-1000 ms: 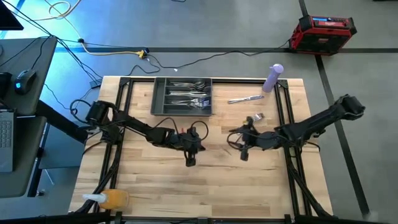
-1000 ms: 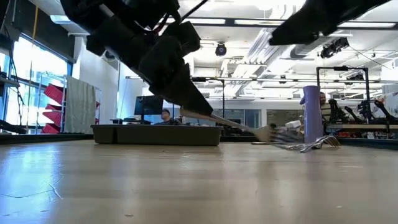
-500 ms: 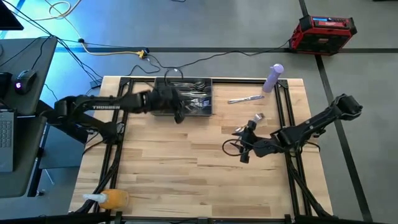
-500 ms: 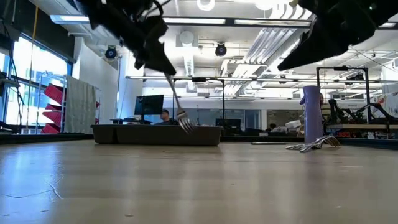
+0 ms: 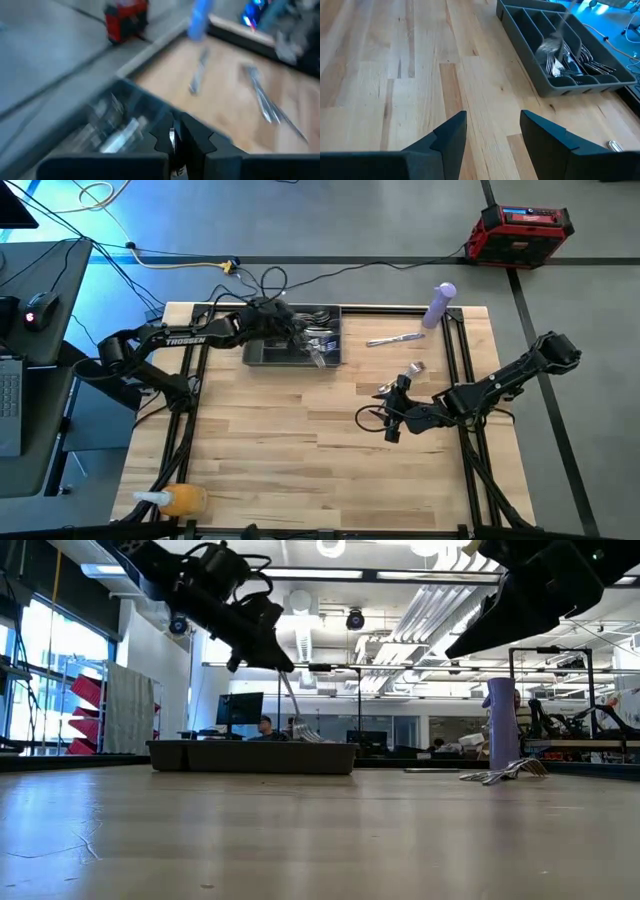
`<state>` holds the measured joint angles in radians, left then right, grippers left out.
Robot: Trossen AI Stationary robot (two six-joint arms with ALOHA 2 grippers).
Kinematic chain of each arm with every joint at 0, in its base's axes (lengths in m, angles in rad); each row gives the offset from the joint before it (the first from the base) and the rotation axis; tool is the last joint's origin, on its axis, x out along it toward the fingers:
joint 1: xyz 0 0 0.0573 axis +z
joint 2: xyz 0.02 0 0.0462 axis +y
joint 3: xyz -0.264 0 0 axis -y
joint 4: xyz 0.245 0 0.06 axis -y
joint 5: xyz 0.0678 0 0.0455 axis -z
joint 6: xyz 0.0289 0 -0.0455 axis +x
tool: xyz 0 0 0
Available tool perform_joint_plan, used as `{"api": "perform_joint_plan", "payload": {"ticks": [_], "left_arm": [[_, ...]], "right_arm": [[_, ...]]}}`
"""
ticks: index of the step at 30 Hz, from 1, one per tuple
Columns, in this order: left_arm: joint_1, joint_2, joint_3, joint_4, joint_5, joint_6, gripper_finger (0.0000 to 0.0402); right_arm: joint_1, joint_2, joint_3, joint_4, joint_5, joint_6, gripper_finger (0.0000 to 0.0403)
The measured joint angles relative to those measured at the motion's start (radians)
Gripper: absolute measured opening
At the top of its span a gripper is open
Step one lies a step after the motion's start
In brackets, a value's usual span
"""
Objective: Sort silverware
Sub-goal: Put the silver fork into the organizing bin
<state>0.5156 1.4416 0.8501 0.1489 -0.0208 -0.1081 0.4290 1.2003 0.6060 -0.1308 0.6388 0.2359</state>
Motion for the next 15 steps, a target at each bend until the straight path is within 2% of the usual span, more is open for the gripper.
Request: {"api": "perform_joint_plan", "payload": {"ticks": [1,4,7,10,15], "left_arm": [[0.007,0.002,-0.002,0.019,-0.048,0.017,0.0001],[0.035,0.007,-0.006,0.059,-0.062,0.004,0.0002],[0.063,0.003,-0.011,0.055,-0.032,-0.025,0.0002],[0.071,0.011,-0.063,0.060,-0.026,-0.070,0.0002],[0.065,0.022,-0.181,0.165,-0.032,-0.161,0.0001]], "right_arm": [[0.000,0.000,0.000,0.000,0.000,0.000,0.0172],[0.000,0.000,0.000,-0.002,0.000,0.002,0.0172],[0.000,0.000,0.000,-0.007,0.000,0.003,0.0172],[0.000,0.004,0.000,-0.007,-0.004,0.011,0.0172],[0.000,0.006,0.000,-0.010,-0.007,0.018,0.0172]]}}
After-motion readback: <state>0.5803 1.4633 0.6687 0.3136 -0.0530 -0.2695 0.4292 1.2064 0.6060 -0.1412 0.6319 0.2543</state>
